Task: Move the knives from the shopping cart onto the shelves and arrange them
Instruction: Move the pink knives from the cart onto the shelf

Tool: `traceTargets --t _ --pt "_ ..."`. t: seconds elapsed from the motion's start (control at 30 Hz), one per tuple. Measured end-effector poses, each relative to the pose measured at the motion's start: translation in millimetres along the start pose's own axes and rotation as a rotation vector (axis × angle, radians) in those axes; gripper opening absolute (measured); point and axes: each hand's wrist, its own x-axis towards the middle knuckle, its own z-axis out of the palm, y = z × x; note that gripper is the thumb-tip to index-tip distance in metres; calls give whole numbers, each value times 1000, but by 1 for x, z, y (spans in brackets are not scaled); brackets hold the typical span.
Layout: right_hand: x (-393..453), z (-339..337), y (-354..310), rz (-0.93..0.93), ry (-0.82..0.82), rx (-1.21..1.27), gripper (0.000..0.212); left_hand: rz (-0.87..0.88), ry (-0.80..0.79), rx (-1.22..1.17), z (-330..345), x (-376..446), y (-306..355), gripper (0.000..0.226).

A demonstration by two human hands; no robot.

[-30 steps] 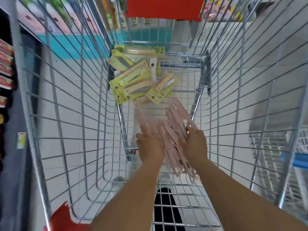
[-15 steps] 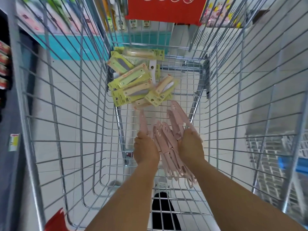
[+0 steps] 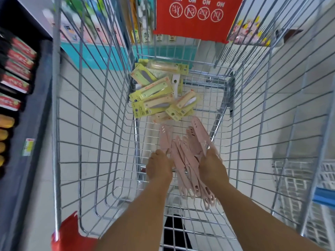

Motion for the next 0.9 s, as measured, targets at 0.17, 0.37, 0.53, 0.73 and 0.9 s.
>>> traceTargets --t 0.17,0.37,0.53,0.73,0.9 --pt "3 11 0 4 -1 142 21 -68 22 -22 2 4 4 29" --pt "0 1 -14 -91 96 161 23 -7 122 -65 -22 -6 5 32" --pt "-23 -30 -47 -225 83 244 36 15 151 -236 -74 -34 12 24" --pt "-66 -70 -108 -405 156 252 41 90 318 -375 -145 -79 5 32" --pt "-111 -106 -168 -519 158 277 49 137 453 -366 -218 -122 -15 50"
